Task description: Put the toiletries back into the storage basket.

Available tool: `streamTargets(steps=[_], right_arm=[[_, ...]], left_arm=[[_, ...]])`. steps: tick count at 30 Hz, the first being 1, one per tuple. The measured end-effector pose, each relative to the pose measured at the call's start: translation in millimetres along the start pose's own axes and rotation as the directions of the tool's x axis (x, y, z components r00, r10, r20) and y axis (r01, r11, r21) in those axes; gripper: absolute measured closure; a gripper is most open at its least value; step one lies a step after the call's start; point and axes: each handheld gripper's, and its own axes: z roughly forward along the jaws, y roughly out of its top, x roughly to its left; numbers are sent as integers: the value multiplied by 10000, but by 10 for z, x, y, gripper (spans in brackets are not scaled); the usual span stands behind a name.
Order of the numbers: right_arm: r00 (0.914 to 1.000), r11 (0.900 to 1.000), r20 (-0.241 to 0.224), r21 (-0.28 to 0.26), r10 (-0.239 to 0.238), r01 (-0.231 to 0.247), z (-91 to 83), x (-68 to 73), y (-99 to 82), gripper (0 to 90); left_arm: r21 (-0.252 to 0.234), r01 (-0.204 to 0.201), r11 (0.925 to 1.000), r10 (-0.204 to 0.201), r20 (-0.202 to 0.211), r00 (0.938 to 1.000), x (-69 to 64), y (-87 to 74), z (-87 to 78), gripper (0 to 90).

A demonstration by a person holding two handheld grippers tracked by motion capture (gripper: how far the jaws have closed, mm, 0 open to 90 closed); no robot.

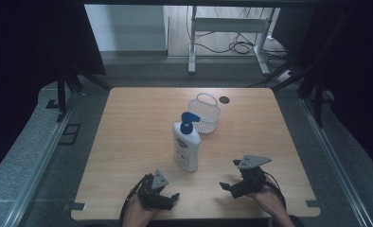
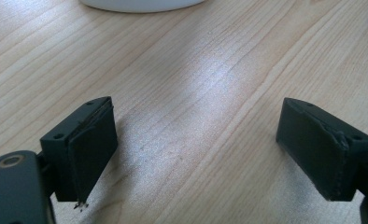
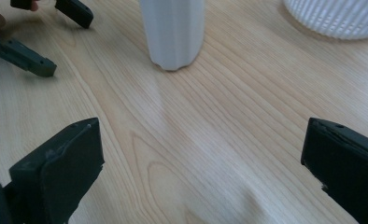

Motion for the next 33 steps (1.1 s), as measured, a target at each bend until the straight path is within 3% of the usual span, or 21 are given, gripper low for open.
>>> streamTargets(steps=[9, 19, 33], right_arm=[[9995, 9998, -251, -133, 165, -169, 66, 17, 177, 0], [9996, 9995, -203, -244, 207, -212, 121, 42, 352, 25], [9985, 9975, -413, -590, 363, -387, 241, 103, 722, 34]], left_arm=[[4, -16, 10000, 16, -5, 10000, 1, 0, 0, 119], [-17, 19, 10000, -19, -28, 10000, -2, 1, 2, 119], [-6, 18, 10000, -18, -72, 10000, -4, 3, 3, 119]])
